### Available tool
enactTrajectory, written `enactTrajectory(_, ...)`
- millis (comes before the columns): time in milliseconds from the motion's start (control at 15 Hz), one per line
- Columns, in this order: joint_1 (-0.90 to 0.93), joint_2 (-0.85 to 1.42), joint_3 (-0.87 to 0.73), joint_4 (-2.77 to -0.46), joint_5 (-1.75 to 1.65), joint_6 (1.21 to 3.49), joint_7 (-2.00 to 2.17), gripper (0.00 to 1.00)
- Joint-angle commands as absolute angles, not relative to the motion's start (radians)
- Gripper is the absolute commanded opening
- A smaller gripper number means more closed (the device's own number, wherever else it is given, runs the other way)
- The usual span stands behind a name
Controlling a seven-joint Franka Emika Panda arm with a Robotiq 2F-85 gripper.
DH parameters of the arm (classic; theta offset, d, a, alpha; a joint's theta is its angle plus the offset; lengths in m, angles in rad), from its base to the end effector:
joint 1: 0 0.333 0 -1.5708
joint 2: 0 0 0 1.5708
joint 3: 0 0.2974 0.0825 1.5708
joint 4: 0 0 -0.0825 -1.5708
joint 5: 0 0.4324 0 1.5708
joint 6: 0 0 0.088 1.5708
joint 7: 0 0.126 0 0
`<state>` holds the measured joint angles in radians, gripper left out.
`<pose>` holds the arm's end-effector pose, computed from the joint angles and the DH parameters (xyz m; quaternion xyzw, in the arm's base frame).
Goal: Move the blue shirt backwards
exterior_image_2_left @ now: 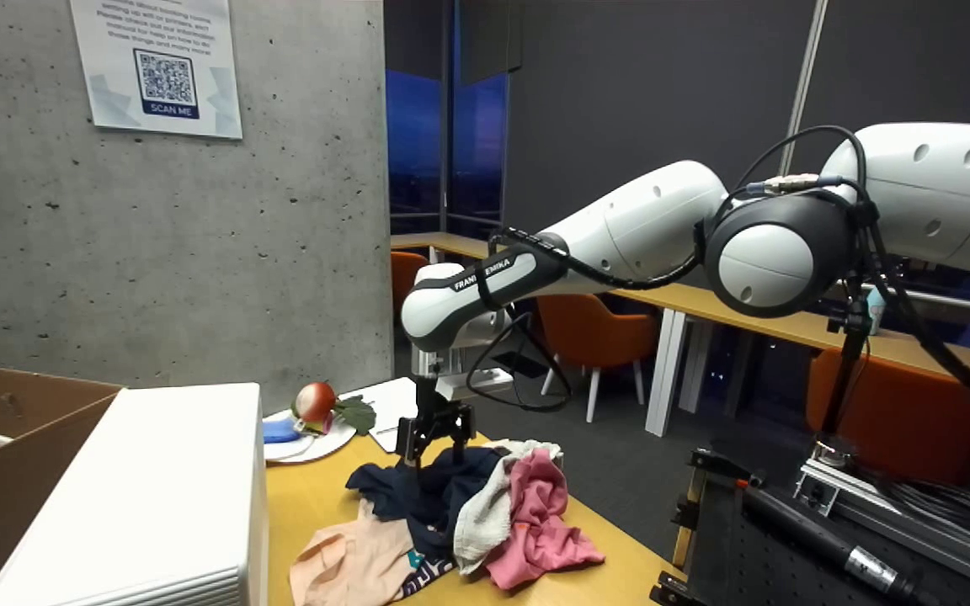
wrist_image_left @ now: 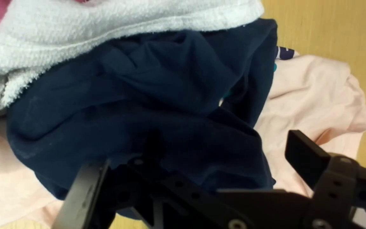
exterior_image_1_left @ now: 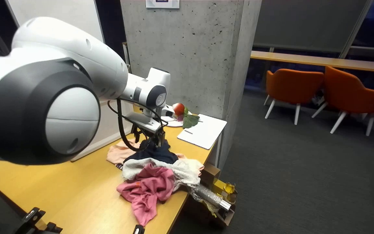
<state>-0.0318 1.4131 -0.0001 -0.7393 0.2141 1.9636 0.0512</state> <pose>0.7773 -0.0072 -0.0091 -0.9869 0.0911 0.0946 0.0935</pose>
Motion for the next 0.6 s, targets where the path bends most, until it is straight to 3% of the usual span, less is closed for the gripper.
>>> enactTrajectory(0,-0.024,1.481,0.002,-0.616,0.158,1.891,0.092,1.00)
enactTrajectory(133,-0.021,1.501,0.002,-0.585,0.141,1.870,0.095,0.74)
enactTrajectory(400,-0.022,1.536,0.004,-0.530,0.125,1.827,0.106,0.42)
enactTrajectory(533,-0.023,1.487,0.005,-0.608,0.121,1.851,0.105,0.29)
